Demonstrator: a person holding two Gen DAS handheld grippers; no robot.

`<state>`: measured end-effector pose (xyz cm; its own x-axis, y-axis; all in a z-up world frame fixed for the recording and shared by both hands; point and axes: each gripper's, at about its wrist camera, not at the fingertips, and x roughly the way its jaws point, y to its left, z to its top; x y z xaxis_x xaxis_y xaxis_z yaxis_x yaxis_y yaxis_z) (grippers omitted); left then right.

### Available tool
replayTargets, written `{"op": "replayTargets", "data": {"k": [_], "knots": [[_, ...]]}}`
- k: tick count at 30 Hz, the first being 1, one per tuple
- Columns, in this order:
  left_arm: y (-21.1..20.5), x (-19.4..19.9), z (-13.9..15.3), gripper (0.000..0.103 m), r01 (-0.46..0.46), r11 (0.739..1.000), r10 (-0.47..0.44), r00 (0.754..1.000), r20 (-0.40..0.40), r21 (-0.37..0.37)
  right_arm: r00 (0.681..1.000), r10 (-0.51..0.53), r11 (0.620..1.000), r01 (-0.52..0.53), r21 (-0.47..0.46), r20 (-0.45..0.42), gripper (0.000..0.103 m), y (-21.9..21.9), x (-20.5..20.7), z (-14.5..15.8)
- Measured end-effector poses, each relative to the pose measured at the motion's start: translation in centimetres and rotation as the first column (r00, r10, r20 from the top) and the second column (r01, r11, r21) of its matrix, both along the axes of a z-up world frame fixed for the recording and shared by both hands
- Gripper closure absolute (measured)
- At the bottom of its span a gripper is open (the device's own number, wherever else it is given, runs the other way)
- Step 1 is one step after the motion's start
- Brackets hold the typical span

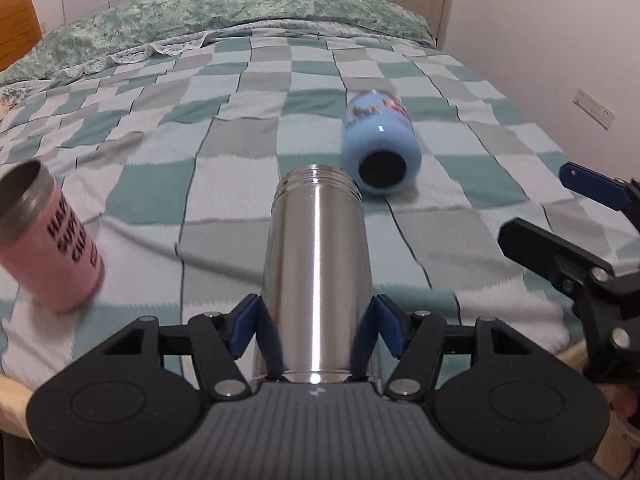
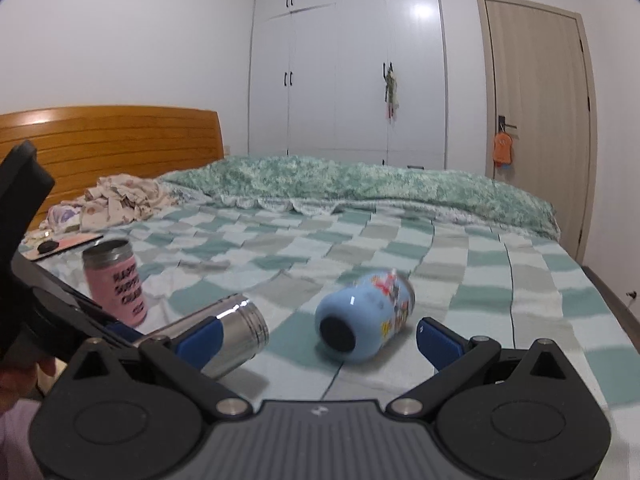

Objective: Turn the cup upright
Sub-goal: 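Lift the silver tumbler with the right tool and rotate it upright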

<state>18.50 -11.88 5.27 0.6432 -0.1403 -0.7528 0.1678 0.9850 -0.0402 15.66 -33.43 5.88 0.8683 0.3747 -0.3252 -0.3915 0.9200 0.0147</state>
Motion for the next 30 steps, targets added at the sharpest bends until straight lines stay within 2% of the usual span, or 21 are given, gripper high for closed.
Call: {"op": "replayTargets", "data": {"k": [4,9,10,11,13,18,23,30], "knots": [[-0.4,-0.3,-1.8,0.04,-0.027,1.0,0.027,1.0,0.013,0.015,0.999,-0.032,0.999,0.032,0.009,-0.036,0.0,-0.3,-2.3,-1.0],[-0.8,-0.8,-1.9,0.038,-0.015,0.999,0.013,0.998,0.055,0.032,0.996,-0.062,0.998,0.063,0.009,-0.061,0.0,-0.7,-4.2,-1.7],[-0.6,-0.9,-1.7,0.03,-0.01,1.0,0.009,0.998,0.056,0.022,0.996,-0.066,0.998,0.067,0.007,-0.064,0.0,-0.7,-4.5,-1.7],[-0.3,-1.1,-1.5,0.015,-0.007,1.0,0.006,0.998,0.065,0.011,0.995,-0.069,0.998,0.07,0.009,-0.065,0.0,-0.8,-4.6,-1.6],[0.3,-1.8,-0.7,0.0,-0.015,1.0,0.015,0.994,0.112,-0.004,0.995,-0.074,0.997,0.075,0.015,-0.062,0.0,-1.0,-5.0,-1.3],[2.9,-3.5,1.7,0.0,-0.02,0.999,0.027,0.981,0.192,-0.039,0.996,-0.068,0.997,0.069,0.028,-0.051,0.0,-0.4,-5.6,0.2],[6.2,-4.8,3.2,0.0,-0.046,0.999,0.051,0.966,0.255,-0.027,0.997,-0.034,0.999,0.036,0.027,-0.065,0.0,2.0,-4.7,1.1],[11.3,-5.6,2.7,0.0,-0.077,0.997,0.065,0.951,0.302,0.029,0.98,-0.013,0.999,0.02,0.035,-0.198,0.0,7.0,-0.8,0.8]]}}
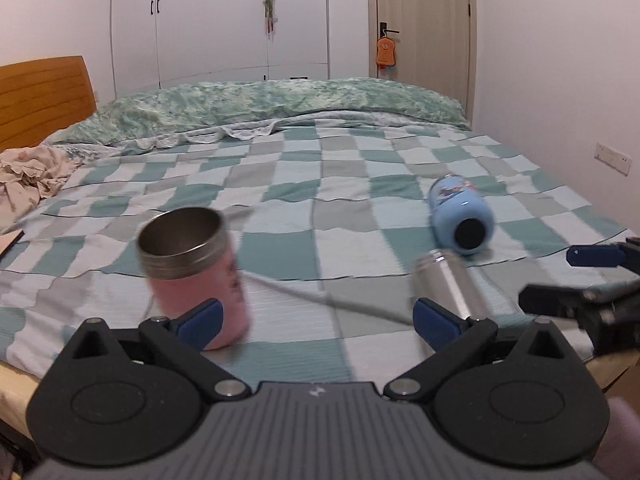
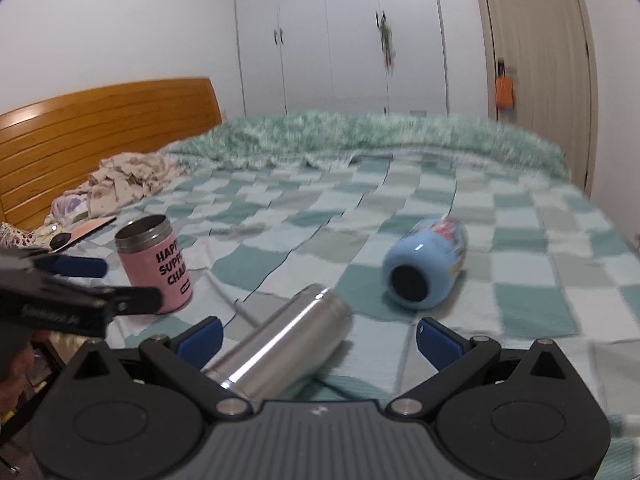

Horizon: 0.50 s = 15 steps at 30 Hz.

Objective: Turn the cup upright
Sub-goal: 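Lift the silver tumbler with the right tool and rotate it upright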

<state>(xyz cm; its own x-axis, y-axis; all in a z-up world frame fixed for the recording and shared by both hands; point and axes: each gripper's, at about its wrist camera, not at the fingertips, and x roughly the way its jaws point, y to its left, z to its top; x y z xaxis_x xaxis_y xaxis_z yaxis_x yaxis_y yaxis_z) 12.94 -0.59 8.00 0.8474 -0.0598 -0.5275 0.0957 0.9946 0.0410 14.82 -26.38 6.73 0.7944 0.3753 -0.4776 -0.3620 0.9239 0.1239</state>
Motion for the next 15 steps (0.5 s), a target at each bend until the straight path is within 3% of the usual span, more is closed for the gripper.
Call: {"op": "replayTargets", "data": {"k": [6,10,14,15], "knots": [[2.7,0.4,-1.4,0.0,0.012,1.0,-0.012,1.0,0.009,0.018,0.985,-0.042,0.998,0.049,0.04,-0.17,0.0,3.0,4.2,-1.2],[3.9,0.7,-2.1,0.0,0.01,1.0,-0.01,1.0,0.015,0.002,0.943,-0.081,0.989,0.116,0.09,-0.323,0.002,4.0,7.6,-2.8],[5.0,0.7,-2.4,0.0,0.005,1.0,-0.005,1.0,0.018,-0.02,0.887,-0.116,0.977,0.183,0.11,-0.446,0.016,4.5,10.5,-4.6],[5.2,0.7,-2.4,0.0,0.003,1.0,-0.002,1.0,0.019,-0.026,0.876,-0.117,0.975,0.19,0.112,-0.469,0.029,4.7,11.0,-4.9]]}}
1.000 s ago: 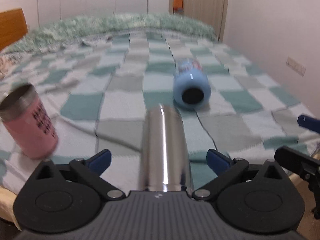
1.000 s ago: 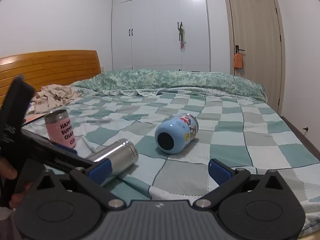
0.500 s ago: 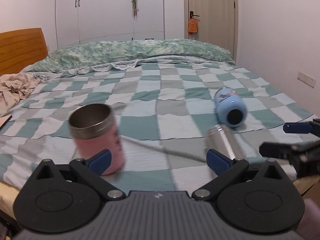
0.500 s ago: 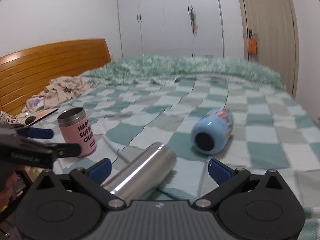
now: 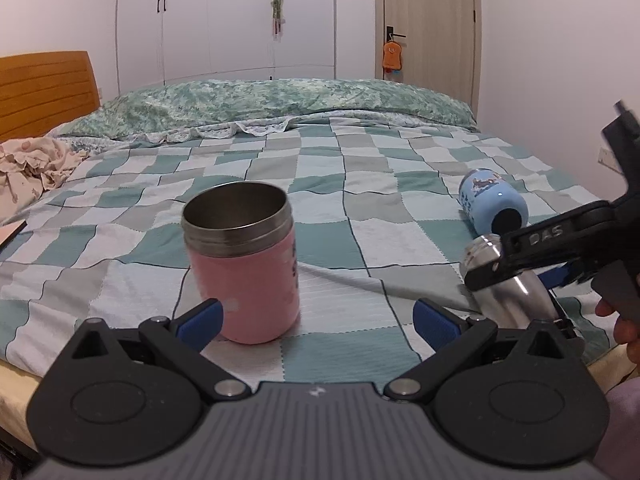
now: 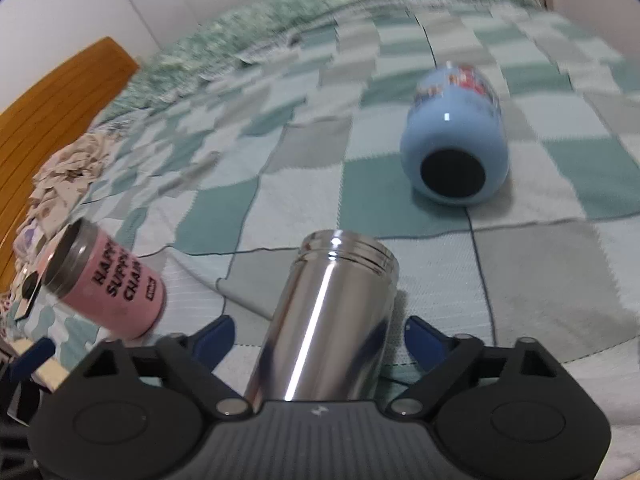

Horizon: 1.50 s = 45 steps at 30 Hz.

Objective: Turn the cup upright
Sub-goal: 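Lift the silver tumbler with the right tool and rotate it upright, then lower the upright silver tumbler beside the pink cup and open the right tool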

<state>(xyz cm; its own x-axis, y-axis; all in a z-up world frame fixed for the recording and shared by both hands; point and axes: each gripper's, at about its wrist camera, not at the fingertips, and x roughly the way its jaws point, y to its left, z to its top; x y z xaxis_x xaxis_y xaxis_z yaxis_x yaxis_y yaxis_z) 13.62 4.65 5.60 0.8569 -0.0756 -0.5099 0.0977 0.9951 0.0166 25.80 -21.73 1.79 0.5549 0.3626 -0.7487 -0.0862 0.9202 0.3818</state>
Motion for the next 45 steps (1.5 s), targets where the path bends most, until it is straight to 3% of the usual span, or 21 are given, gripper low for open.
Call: {"op": "replayTargets", "data": {"k": [1,3,5,9,12,19,26,29,32,37,39,44,45], "knots": [[0.2,0.0,0.0,0.0,-0.002,1.0,0.002,1.0,0.001,-0.005,1.0,-0.006,1.0,0.006,0.006,-0.019,0.038,0.0,0.3,-0.3],[0.5,0.0,0.1,0.0,-0.005,1.0,0.005,1.0,0.006,-0.01,0.998,-0.014,0.998,0.018,0.058,-0.058,0.038,-0.2,0.6,-0.9],[0.7,-0.1,0.2,0.0,-0.006,1.0,0.006,1.0,0.011,-0.013,0.999,-0.014,0.997,0.017,0.07,-0.038,0.039,-0.3,0.2,-0.8],[0.9,0.0,0.2,0.0,-0.013,1.0,0.013,1.0,0.01,-0.018,0.998,0.003,0.995,-0.009,0.103,0.058,0.039,-0.4,-1.9,0.1],[1.2,-0.1,0.1,0.0,-0.019,1.0,0.02,1.0,0.009,-0.024,0.982,0.034,0.994,-0.053,0.095,0.184,0.04,-0.3,-4.0,1.5],[1.5,-0.9,0.4,0.0,-0.03,0.999,0.031,0.999,0.025,-0.033,0.906,0.098,0.988,-0.137,0.066,0.413,0.041,0.5,-6.4,4.9],[1.8,-1.6,0.6,0.0,-0.055,0.997,0.058,0.996,0.06,-0.054,0.766,0.148,0.989,-0.126,-0.079,0.626,0.041,4.2,-5.8,8.2],[2.0,-1.7,0.5,0.0,-0.067,0.996,0.071,0.995,0.07,-0.053,0.728,0.178,0.983,-0.106,-0.147,0.662,0.041,6.6,-4.9,8.0],[2.4,-1.8,0.2,0.0,-0.075,0.995,0.079,0.994,0.074,-0.058,0.719,0.195,0.978,-0.094,-0.185,0.667,0.041,8.6,-3.8,6.7],[3.3,-1.8,-0.2,0.0,-0.091,0.994,0.095,0.993,0.072,-0.056,0.761,0.23,0.966,-0.102,-0.239,0.607,0.041,10.6,-2.1,2.4],[3.5,-1.8,-0.2,0.0,-0.098,0.994,0.101,0.992,0.073,-0.055,0.728,0.242,0.963,-0.099,-0.251,0.642,0.041,11.0,-2.8,1.4],[3.5,-2.1,0.0,0.0,-0.102,0.993,0.106,0.99,0.091,-0.051,0.725,0.264,0.956,-0.108,-0.274,0.636,0.04,11.2,-3.1,1.6],[3.5,-2.3,0.1,0.0,-0.099,0.994,0.104,0.99,0.1,-0.052,0.73,0.265,0.956,-0.113,-0.271,0.63,0.036,11.1,-3.1,1.7]]}}
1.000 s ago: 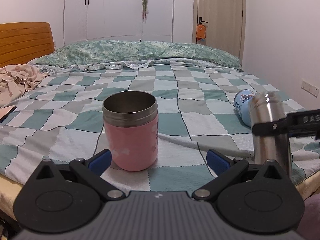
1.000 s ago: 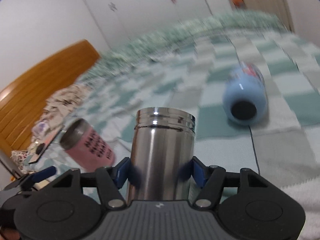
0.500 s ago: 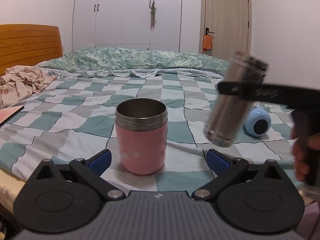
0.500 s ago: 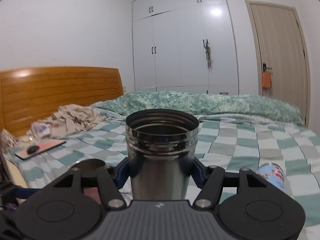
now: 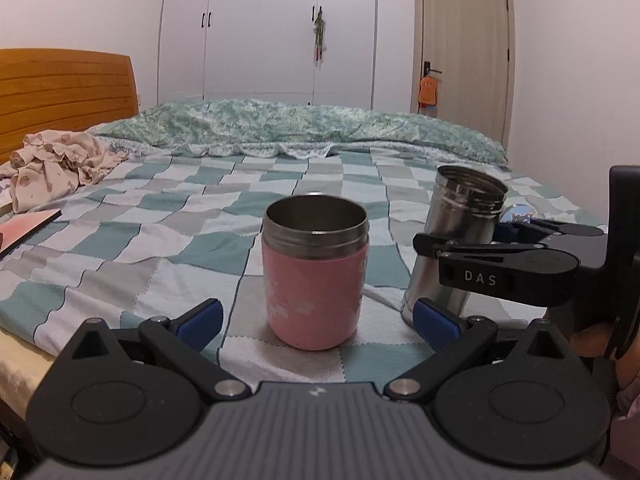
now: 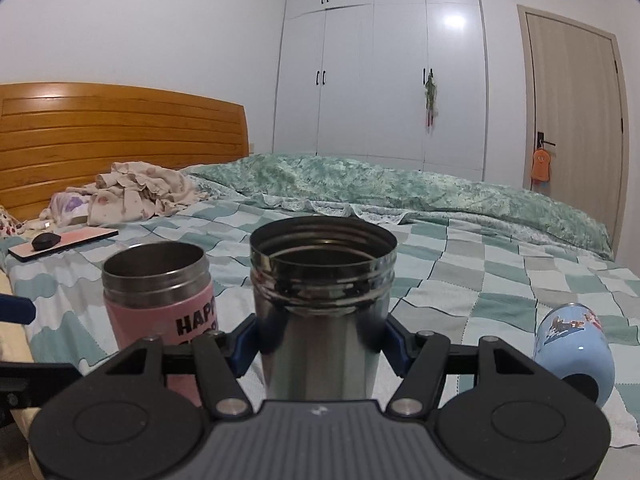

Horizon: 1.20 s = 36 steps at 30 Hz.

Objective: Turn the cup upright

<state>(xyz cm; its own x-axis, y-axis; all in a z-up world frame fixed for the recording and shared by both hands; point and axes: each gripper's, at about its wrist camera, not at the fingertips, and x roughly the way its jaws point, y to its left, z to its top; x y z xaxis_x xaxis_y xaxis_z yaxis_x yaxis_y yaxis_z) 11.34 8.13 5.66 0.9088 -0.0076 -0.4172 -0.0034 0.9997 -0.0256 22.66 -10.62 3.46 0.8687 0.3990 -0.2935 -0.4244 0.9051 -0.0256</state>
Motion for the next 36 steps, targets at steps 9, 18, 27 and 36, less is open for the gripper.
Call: {"op": "replayTargets", "data": {"k": [9,18,27,36], "knots": [[-1.7,-3.6,1.4,0.0,0.053,0.999,-0.052,0.988,0.146,0.002,0.996,0.021,0.995,-0.029,0.096,0.082,0.0,-4.9,-5.5,2.5],[-5.3,-7.9,-1.2,0.0,0.051,0.999,-0.047,0.97,0.238,-0.01,0.979,-0.146,0.987,0.134,0.095,0.145,0.0,-12.6,-15.6,1.3],[-8.7,-8.9,-5.0,0.0,0.054,0.998,-0.058,0.964,0.26,0.023,0.943,-0.28,0.96,0.278,0.04,0.18,0.0,-15.2,-19.5,-2.6],[-8.6,-9.3,-5.3,0.0,0.025,0.999,-0.029,0.963,0.269,0.021,0.923,-0.317,0.948,0.306,0.084,0.22,0.0,-15.7,-20.3,-3.1]]}}
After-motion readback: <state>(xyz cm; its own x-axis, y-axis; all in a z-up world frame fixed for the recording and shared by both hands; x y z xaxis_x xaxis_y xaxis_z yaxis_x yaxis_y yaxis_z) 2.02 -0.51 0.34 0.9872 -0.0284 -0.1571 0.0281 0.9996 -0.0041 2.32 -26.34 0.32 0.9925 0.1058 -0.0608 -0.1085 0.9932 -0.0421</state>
